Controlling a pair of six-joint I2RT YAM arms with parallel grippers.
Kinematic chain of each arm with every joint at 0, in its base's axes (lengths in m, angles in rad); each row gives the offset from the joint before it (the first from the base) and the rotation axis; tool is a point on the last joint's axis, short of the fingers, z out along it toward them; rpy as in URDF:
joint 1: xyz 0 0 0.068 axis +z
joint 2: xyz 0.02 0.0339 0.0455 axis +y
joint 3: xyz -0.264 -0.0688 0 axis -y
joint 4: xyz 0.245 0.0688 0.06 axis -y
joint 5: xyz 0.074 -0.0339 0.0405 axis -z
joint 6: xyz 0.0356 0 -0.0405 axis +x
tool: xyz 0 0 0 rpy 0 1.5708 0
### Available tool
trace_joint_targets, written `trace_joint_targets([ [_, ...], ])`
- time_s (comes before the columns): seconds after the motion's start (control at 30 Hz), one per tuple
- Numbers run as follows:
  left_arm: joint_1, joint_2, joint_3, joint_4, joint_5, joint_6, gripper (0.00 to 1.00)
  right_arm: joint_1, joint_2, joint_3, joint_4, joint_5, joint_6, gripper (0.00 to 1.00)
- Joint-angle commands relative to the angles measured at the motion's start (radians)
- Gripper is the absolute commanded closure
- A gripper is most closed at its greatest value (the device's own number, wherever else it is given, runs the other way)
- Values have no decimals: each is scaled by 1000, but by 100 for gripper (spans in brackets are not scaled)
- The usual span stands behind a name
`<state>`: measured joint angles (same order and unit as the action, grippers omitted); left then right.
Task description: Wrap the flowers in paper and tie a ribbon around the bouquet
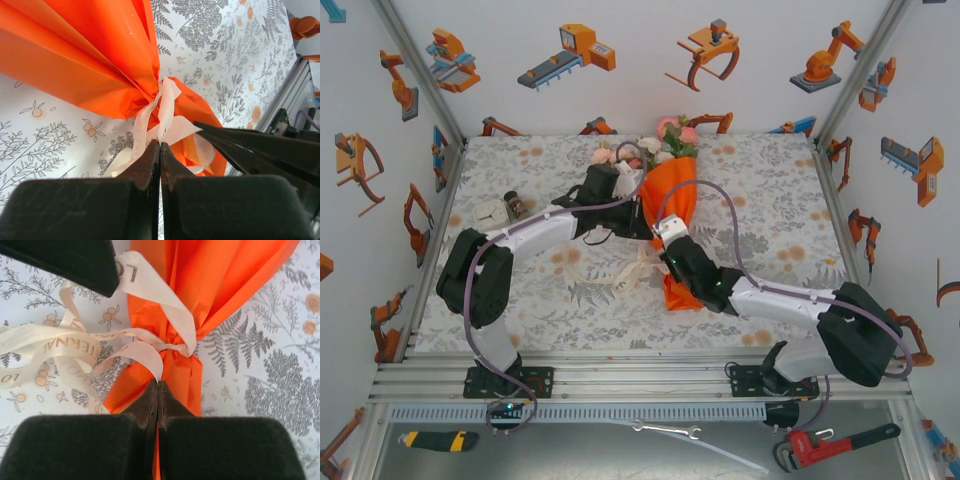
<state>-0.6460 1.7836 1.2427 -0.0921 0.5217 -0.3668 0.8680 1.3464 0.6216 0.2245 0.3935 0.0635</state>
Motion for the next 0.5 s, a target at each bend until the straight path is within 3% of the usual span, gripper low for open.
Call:
trace_joint_targets([
  [0.0,6,-31,-11,28,44,-31,92,-42,-5,-26,211,-110,-124,100],
  [0.27,7,-20,-12,50,58,-55,92,-124,106,-10,345,-234,-167,83],
  [0.47,7,-18,-12,51,55,-57,91,-129,152,4,346,-166,-185,72],
])
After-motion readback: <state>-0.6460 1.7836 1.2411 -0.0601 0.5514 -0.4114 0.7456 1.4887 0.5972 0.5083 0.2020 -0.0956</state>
